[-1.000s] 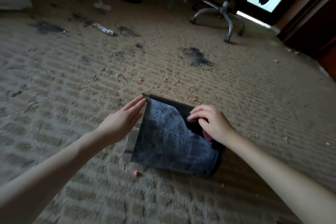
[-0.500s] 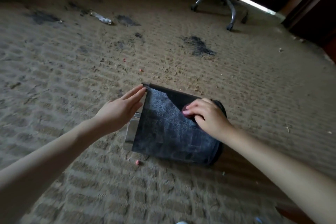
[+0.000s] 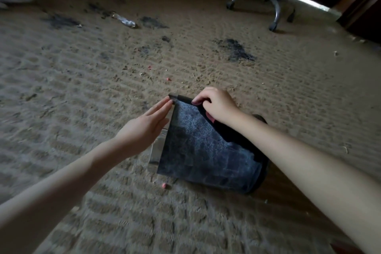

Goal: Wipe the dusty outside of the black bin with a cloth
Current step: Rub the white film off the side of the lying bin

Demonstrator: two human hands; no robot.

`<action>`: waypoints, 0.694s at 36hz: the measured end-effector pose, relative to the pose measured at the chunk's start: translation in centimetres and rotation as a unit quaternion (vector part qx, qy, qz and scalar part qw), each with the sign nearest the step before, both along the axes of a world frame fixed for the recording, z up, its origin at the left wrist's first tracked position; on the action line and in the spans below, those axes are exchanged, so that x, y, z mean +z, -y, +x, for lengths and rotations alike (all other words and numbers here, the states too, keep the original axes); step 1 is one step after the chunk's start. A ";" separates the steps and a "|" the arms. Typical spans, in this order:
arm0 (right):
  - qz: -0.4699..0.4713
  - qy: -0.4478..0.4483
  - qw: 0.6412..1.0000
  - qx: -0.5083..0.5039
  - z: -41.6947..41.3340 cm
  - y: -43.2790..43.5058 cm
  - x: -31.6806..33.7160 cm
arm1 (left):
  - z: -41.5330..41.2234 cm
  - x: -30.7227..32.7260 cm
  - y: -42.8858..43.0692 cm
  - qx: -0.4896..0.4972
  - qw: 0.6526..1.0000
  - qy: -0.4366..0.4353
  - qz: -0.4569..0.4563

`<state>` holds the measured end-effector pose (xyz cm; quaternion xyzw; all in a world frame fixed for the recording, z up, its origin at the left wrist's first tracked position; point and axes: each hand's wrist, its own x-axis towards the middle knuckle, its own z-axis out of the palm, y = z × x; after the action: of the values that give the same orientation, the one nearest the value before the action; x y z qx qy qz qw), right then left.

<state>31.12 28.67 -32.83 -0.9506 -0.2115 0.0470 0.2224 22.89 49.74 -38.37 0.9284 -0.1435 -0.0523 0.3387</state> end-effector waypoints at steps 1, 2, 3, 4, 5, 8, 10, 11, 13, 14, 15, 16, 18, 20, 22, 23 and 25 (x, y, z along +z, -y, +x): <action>0.005 0.008 1.000 -0.001 -0.4 0.4 -0.2 | 0.0 0.1 -0.1 -0.002 1.000 -0.002 0.003; 0.010 0.019 1.000 0.001 -0.8 0.9 -0.3 | 0.0 0.2 -0.1 -0.006 1.000 -0.002 0.007; 0.014 0.031 0.999 0.007 -1.3 1.5 -0.4 | 0.0 0.3 -0.2 -0.010 1.000 -0.002 0.013; 0.014 0.044 0.999 0.014 -1.9 2.1 -0.4 | -0.1 0.4 -0.2 -0.014 1.000 -0.002 0.023; 0.013 0.052 0.998 0.021 -2.6 2.8 -0.3 | -0.2 0.6 -0.3 -0.015 0.999 -0.002 0.034; 0.006 0.073 0.996 0.051 -5.2 4.7 -0.2 | -0.8 0.9 -0.3 -0.015 0.998 0.002 0.055; -0.009 0.078 0.994 0.070 -6.7 5.9 0.2 | -1.2 0.9 -0.2 -0.013 0.999 0.001 0.052; -0.021 0.076 0.994 0.079 -7.2 6.3 0.4 | -1.3 0.8 -0.2 -0.013 0.999 -0.001 0.049; -0.044 0.060 0.993 0.093 -7.5 6.7 0.9 | -1.5 0.6 -0.2 -0.012 0.999 -0.001 0.044; -0.052 0.049 0.993 0.094 -7.3 6.7 1.2 | -1.4 0.4 -0.1 -0.010 0.999 -0.001 0.040; -0.055 0.040 0.993 0.093 -7.0 6.5 1.5 | -1.3 0.3 0.0 -0.006 0.999 -0.003 0.036; -0.050 0.037 0.994 0.090 -6.4 6.2 1.8 | -1.1 0.2 0.1 -0.002 0.999 -0.005 0.031; -0.020 0.044 0.996 0.078 -4.7 5.1 1.9 | -0.9 0.0 0.2 0.006 1.000 -0.005 0.020; 0.003 0.050 0.997 0.061 -2.6 3.3 1.8 | -0.6 -0.3 0.2 0.007 1.000 -0.004 0.013; 0.011 0.040 0.998 0.048 -0.6 1.2 1.6 | -0.6 -0.7 0.1 0.004 1.000 0.007 0.005; 0.012 0.033 0.998 0.044 0.2 0.2 1.5 | -0.7 -0.8 0.1 0.002 1.000 0.012 -0.001; 0.013 0.025 0.998 0.047 1.2 -1.8 1.3 | -0.8 -1.1 -0.1 0.000 1.000 0.018 -0.013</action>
<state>32.28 30.52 -31.57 -0.9375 -0.2624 0.0307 0.2265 22.10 49.80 -39.48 0.9248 -0.1507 -0.0339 0.3477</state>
